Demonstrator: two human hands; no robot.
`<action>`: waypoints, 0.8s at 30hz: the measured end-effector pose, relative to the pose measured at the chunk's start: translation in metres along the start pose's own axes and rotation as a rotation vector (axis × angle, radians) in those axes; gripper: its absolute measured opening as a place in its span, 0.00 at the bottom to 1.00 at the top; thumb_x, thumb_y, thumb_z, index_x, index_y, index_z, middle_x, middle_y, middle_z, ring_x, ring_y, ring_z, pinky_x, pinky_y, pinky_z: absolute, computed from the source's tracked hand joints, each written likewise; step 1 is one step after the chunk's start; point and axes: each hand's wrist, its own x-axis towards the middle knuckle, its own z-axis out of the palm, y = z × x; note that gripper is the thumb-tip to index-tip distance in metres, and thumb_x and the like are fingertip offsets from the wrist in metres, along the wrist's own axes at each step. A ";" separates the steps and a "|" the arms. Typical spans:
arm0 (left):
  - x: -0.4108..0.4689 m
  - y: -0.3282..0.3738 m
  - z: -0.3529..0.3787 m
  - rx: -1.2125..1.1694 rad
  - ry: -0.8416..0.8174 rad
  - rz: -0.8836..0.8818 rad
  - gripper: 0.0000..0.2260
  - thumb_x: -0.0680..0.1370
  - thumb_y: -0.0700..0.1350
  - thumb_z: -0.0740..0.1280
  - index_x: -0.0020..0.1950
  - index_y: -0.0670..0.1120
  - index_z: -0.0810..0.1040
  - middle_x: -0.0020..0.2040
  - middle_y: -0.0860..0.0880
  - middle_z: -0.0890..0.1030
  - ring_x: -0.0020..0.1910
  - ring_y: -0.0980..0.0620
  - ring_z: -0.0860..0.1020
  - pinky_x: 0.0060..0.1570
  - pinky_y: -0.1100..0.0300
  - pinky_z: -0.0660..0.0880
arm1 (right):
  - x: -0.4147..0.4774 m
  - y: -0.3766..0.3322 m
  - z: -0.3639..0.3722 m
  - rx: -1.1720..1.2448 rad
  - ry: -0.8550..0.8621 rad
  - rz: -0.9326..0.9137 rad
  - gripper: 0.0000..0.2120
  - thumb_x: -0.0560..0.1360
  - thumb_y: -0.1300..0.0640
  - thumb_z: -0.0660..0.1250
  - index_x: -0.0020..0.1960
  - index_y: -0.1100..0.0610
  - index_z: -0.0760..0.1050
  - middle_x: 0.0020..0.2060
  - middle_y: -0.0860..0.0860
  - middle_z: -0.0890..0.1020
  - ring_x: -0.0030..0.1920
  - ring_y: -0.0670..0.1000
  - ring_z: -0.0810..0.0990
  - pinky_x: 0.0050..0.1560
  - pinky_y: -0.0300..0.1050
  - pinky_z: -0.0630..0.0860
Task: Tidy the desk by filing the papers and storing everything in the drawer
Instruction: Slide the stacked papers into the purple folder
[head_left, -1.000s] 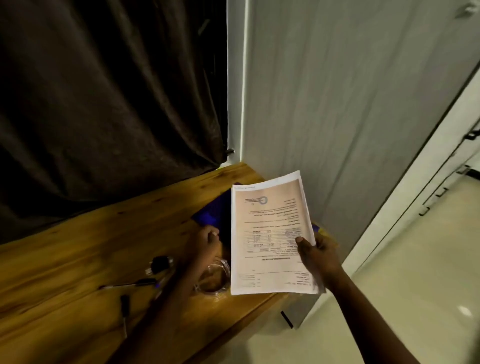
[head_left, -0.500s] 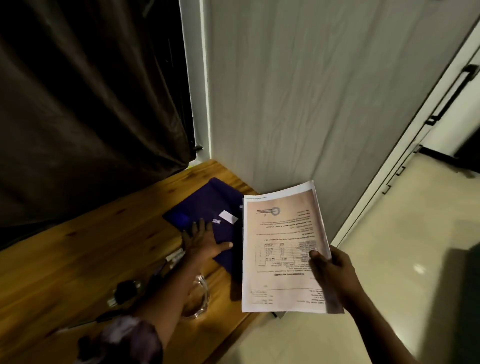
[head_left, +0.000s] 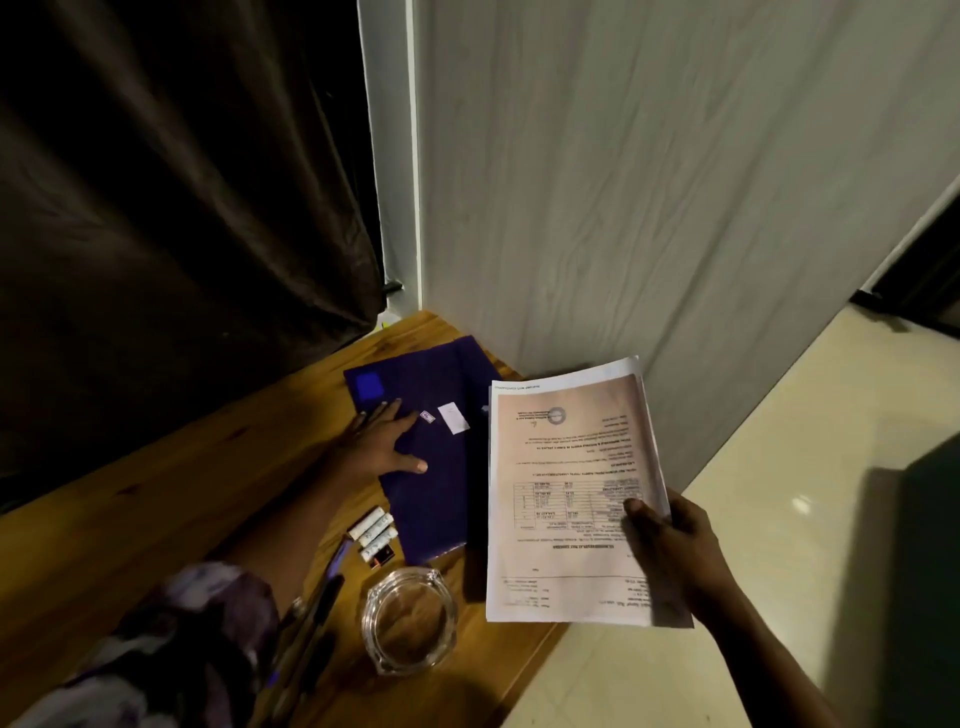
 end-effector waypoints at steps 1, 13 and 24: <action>0.002 -0.003 -0.003 0.007 -0.020 0.013 0.44 0.71 0.64 0.70 0.80 0.55 0.51 0.81 0.47 0.45 0.80 0.46 0.44 0.76 0.47 0.43 | -0.002 0.001 0.000 -0.003 -0.004 0.001 0.06 0.79 0.60 0.66 0.53 0.58 0.80 0.45 0.54 0.87 0.44 0.57 0.86 0.47 0.53 0.83; 0.008 -0.023 -0.016 0.047 -0.128 0.135 0.42 0.73 0.60 0.70 0.80 0.57 0.49 0.81 0.51 0.45 0.80 0.45 0.44 0.76 0.45 0.45 | -0.023 0.006 0.006 -0.044 0.013 0.000 0.05 0.79 0.59 0.66 0.51 0.58 0.80 0.43 0.53 0.87 0.42 0.55 0.86 0.40 0.47 0.81; -0.050 -0.031 0.030 -0.017 0.361 0.056 0.24 0.77 0.58 0.65 0.70 0.49 0.72 0.71 0.49 0.69 0.68 0.46 0.68 0.66 0.50 0.68 | -0.029 0.014 0.004 -0.014 0.046 0.002 0.05 0.79 0.59 0.67 0.49 0.60 0.80 0.41 0.54 0.87 0.38 0.52 0.85 0.37 0.44 0.80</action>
